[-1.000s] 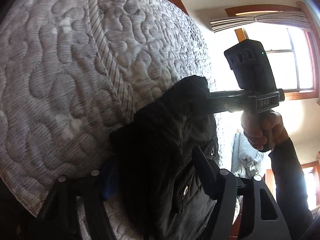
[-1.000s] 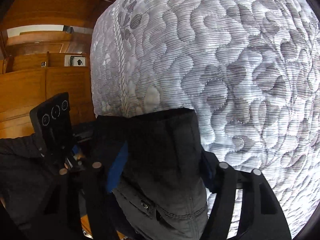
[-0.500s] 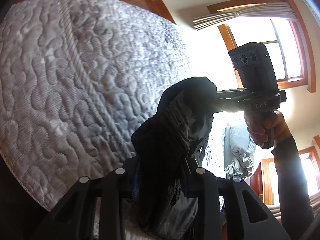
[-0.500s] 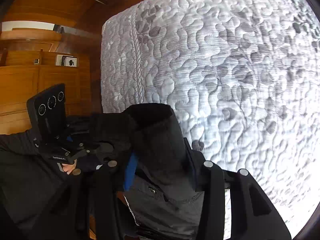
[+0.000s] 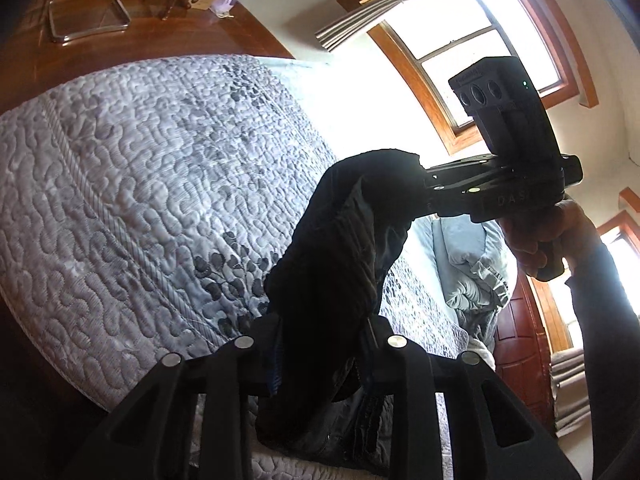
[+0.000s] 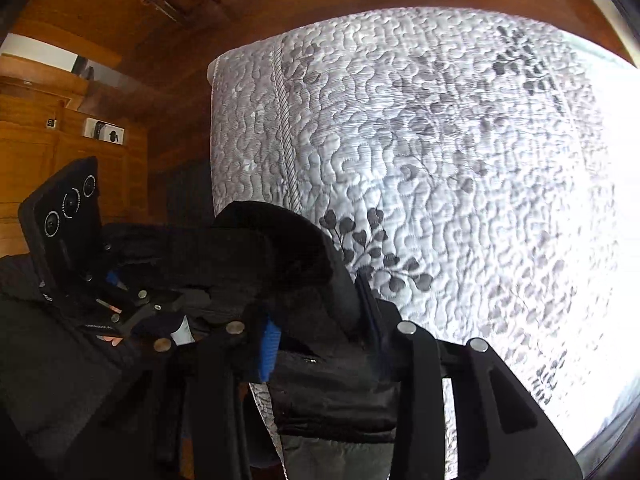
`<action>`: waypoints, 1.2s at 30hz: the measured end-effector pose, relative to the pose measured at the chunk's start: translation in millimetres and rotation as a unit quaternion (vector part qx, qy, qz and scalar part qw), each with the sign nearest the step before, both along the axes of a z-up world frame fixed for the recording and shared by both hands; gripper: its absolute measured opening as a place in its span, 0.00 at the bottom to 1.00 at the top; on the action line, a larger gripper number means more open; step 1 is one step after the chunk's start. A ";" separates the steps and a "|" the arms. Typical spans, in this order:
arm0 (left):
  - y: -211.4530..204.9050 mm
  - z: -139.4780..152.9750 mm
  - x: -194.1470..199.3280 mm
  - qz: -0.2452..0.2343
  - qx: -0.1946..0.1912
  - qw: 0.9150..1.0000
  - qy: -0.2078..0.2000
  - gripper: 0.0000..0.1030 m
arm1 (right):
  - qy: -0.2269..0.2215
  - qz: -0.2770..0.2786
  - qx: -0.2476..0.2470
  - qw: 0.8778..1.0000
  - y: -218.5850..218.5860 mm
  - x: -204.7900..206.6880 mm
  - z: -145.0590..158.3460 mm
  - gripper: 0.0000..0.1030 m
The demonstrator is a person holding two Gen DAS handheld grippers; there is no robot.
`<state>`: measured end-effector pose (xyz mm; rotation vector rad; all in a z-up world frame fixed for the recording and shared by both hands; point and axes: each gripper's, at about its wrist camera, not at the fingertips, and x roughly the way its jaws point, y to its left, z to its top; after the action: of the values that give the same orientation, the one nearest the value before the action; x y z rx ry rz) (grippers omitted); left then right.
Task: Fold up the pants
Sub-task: 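Grasp the folded black pants with both grippers and lift them off the bed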
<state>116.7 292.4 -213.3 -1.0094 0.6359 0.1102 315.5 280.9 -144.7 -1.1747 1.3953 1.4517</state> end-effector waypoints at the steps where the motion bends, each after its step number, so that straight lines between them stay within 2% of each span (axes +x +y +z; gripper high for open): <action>1: -5.3 6.4 0.6 -0.006 0.004 1.000 -0.002 0.27 | -0.006 -0.001 0.004 1.000 -7.5 -0.9 7.0 0.32; 9: -50.8 51.8 2.2 -0.050 0.049 0.997 -0.024 0.27 | -0.042 -0.024 0.038 0.998 -65.0 -2.2 54.8 0.30; 19: -102.8 87.9 11.7 -0.101 0.093 0.990 -0.043 0.27 | -0.072 -0.058 0.068 0.993 -129.2 1.8 93.7 0.29; 36: -184.5 120.4 27.9 -0.180 0.139 0.972 -0.064 0.27 | -0.119 -0.104 0.103 0.982 -226.3 7.6 124.9 0.27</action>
<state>144.5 107.9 -92.9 -0.6130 0.6543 -0.1809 323.1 54.6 -19.9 -1.0017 1.1370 1.2326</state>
